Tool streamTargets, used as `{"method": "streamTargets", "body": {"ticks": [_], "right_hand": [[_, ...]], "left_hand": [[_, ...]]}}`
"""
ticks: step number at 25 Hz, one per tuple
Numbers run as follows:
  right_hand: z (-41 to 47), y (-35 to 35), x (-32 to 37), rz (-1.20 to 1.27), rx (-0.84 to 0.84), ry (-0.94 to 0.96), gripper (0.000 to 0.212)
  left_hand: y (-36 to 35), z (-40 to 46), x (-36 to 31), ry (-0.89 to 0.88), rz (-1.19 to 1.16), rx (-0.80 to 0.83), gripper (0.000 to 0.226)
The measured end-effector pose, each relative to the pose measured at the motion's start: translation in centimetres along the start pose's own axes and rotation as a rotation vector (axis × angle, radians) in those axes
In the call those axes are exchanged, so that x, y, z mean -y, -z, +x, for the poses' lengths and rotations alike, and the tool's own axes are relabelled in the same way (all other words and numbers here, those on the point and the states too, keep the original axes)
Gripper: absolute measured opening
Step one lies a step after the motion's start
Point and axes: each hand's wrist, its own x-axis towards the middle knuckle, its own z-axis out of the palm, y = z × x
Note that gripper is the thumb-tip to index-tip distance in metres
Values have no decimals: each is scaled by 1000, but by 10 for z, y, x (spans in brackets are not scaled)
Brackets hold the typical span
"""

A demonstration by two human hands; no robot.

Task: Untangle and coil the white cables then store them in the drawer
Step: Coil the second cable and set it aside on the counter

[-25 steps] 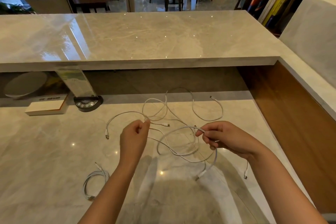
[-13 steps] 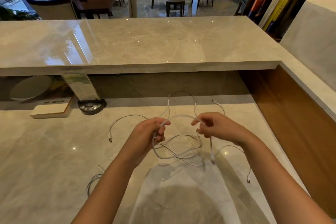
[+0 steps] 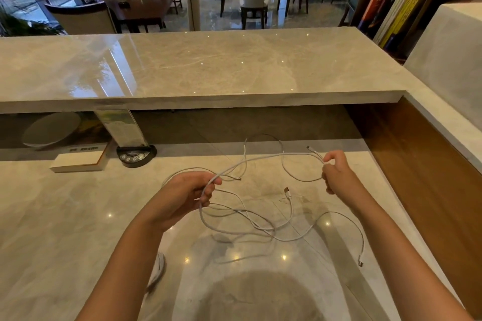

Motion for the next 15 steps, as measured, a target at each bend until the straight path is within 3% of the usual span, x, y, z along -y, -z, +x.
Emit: {"method": "streamTargets", "body": {"ticks": [2, 5, 7, 9, 11, 15], "right_hand": [[-1, 7, 0, -120, -64, 63, 13], [-13, 2, 2, -471, -242, 250, 13], [-25, -8, 9, -597, -57, 331, 13], [-45, -19, 22, -559, 254, 373, 10], [-66, -28, 42, -383, 429, 404, 10], [-73, -37, 64, -96, 325, 384, 15]], "left_hand": [[3, -4, -1, 85, 132, 33, 26], [-8, -7, 0, 22, 50, 38, 26], [-24, -4, 2, -75, -47, -90, 26], [-40, 2, 4, -148, -11, -219, 25], [-52, 6, 7, -208, 109, -244, 23], [-71, 3, 20, -236, 344, -124, 21]]}}
